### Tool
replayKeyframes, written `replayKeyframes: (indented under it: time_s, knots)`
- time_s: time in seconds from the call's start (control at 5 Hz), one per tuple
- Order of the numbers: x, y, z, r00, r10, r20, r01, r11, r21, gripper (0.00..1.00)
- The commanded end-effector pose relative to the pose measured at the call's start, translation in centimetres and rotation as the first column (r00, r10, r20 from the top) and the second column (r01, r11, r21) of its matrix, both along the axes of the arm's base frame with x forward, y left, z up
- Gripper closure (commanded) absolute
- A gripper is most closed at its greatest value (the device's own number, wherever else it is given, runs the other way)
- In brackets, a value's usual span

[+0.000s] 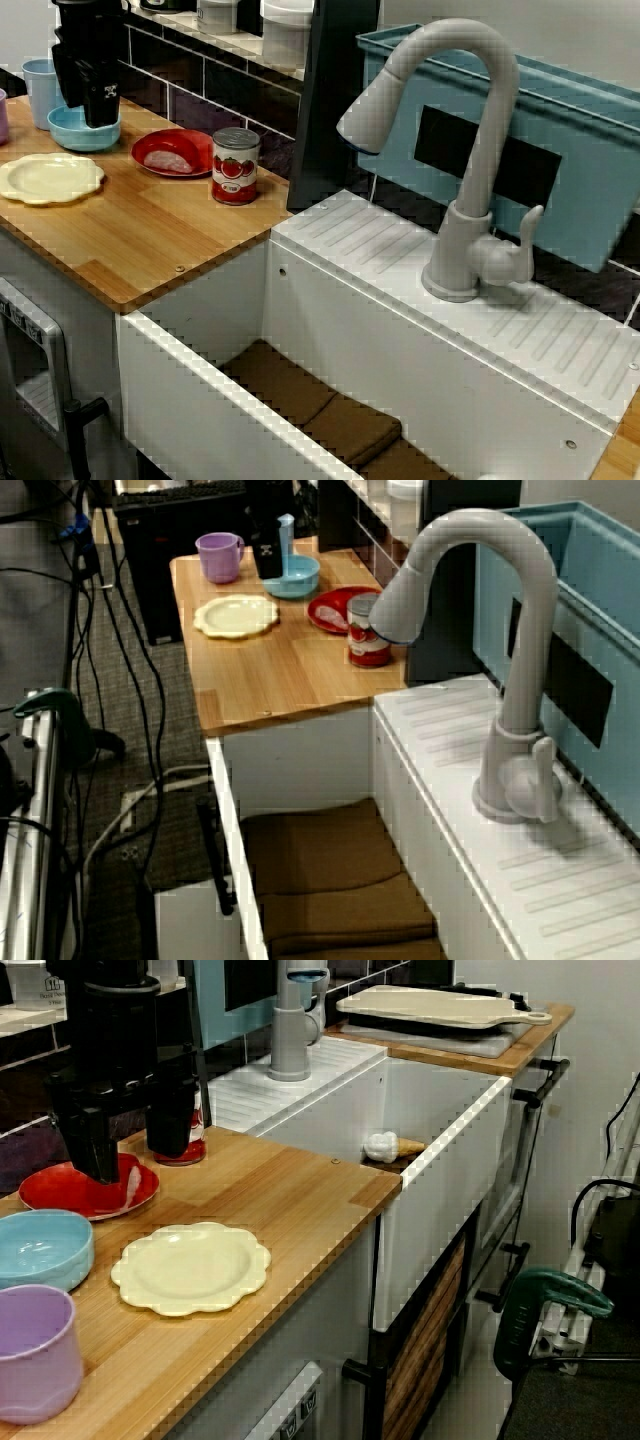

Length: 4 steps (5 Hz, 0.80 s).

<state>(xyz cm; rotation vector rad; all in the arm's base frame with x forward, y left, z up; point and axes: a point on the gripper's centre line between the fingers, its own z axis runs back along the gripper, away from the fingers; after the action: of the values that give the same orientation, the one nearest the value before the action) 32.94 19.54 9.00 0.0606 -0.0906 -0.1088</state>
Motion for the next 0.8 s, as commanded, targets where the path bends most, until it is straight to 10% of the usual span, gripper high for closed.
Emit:
replayKeyframes:
  time_s: [0.0,0.6]
  knots:
    - [1.1,-0.3,1.5,0.984,0.164,0.07,-0.167,0.985,0.033,0.0]
    - [3.0,-1.2,0.1,0.865,0.501,0.03,-0.501,0.866,-0.003,0.0]
